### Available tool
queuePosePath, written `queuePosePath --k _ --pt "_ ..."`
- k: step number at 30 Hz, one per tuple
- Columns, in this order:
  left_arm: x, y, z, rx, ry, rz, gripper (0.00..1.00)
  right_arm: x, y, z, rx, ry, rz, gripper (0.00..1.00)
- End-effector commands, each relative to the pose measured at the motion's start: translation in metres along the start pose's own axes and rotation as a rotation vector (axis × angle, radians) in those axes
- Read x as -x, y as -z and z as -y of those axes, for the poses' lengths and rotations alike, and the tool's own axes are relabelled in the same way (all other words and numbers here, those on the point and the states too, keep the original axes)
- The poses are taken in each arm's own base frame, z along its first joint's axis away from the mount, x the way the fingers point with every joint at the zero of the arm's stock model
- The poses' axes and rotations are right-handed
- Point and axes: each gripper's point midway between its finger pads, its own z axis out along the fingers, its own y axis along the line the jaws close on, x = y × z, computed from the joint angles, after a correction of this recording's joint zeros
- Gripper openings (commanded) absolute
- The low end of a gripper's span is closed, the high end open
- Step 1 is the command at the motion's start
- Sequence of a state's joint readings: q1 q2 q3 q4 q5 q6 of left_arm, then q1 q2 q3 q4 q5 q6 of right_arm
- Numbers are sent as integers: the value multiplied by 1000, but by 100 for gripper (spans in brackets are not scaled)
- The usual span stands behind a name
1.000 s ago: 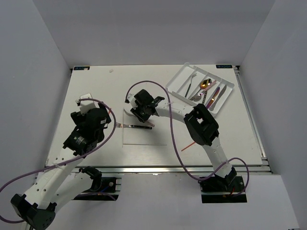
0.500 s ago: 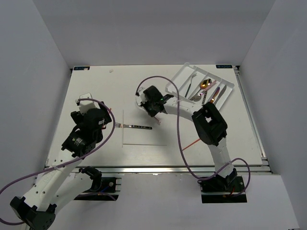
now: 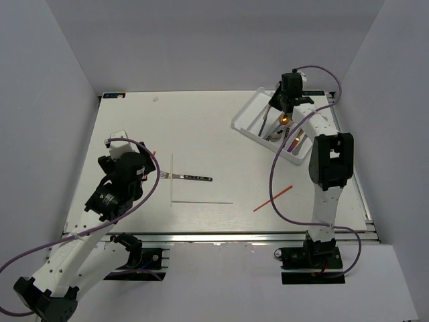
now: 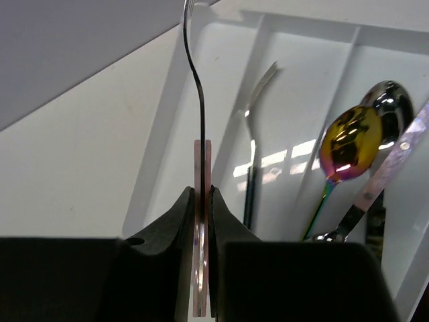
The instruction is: Sort the eating utensils into containers
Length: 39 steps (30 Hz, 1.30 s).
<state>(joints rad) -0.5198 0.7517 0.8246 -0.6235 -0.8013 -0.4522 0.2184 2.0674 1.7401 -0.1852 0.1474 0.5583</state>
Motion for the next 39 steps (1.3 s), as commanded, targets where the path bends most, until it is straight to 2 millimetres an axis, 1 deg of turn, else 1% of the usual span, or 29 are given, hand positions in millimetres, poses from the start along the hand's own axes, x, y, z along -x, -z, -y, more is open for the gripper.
queuePosePath --k 1,2,3,4,5,8,11,12,14,15,16,19,20,22,25,26,27,28,29,30,31,32,33,34,35,36,37,38,39 --pt "0 0 -1 -3 2 4 98 11 -20 -3 -27 -135 10 0" --pt "0 0 -1 -5 2 3 98 14 -25 4 -38 -148 13 0" --pt "-1 0 0 -6 0 2 98 7 -34 9 -50 -162 0 0" --pt "0 0 0 -8 2 3 98 9 -37 12 -55 -187 5 0" --pt "0 0 1 -9 1 1 98 2 -43 16 -66 -195 -7 0" --pt "-2 -1 0 -4 -5 -2 98 -10 -52 23 -93 -229 -28 0" --pt "-2 -1 1 -7 -4 -2 98 -22 -60 27 -96 -254 -47 0" --pt "-1 -1 1 -10 -2 0 98 -25 -61 27 -101 -256 -50 0" --pt "-3 -2 2 -10 -9 -7 98 -30 -61 34 -131 -264 -51 0" --pt "-2 -2 3 -13 -8 -7 98 -29 -61 35 -133 -266 -45 0" --pt "-3 -2 3 -13 -11 -8 98 -30 -61 35 -129 -265 -47 7" --pt "-4 -3 4 -14 -14 -12 98 -33 -60 34 -122 -258 -56 48" --pt "-4 -3 4 -14 -15 -12 98 -32 -59 34 -121 -257 -57 52" --pt "-4 -3 4 -14 -15 -12 98 -28 -58 29 -105 -246 -53 56" --pt "-4 -3 4 -14 -15 -12 98 -20 -51 25 -103 -220 -43 57" --pt "-4 -3 4 -14 -16 -13 98 -12 -45 20 -92 -211 -29 58" --pt "-5 -3 4 -15 -17 -15 98 -15 -40 13 -82 -163 -29 58" --pt "-5 -3 4 -14 -19 -16 98 -2 -27 -1 -50 -126 8 58" --pt "-5 -4 4 -13 -18 -16 98 0 -20 -12 -26 -77 27 58" --pt "-5 -4 4 -12 -20 -18 98 -19 -13 -31 29 54 3 58" --pt "-5 -4 4 -9 -20 -16 98 -10 1 -57 113 112 45 59" --pt "-4 -4 3 -3 -18 -12 98 -17 8 -73 173 179 42 60" --pt "-3 -3 1 5 -15 -10 98 -39 21 -106 296 260 3 61" --pt "-2 -3 -2 14 -9 -6 98 -49 32 -116 347 366 5 62" --pt "1 -3 -5 32 -2 6 98 -80 49 -148 491 451 -56 63" --pt "2 -2 -9 49 3 13 98 -96 60 -160 562 522 -80 63" --pt "5 -1 -14 73 20 23 98 -114 69 -171 637 645 -96 66" --pt "9 0 -23 117 30 44 98 -151 87 -186 698 726 -163 77" --pt "10 1 -29 140 33 49 98 -167 90 -190 706 807 -175 84"
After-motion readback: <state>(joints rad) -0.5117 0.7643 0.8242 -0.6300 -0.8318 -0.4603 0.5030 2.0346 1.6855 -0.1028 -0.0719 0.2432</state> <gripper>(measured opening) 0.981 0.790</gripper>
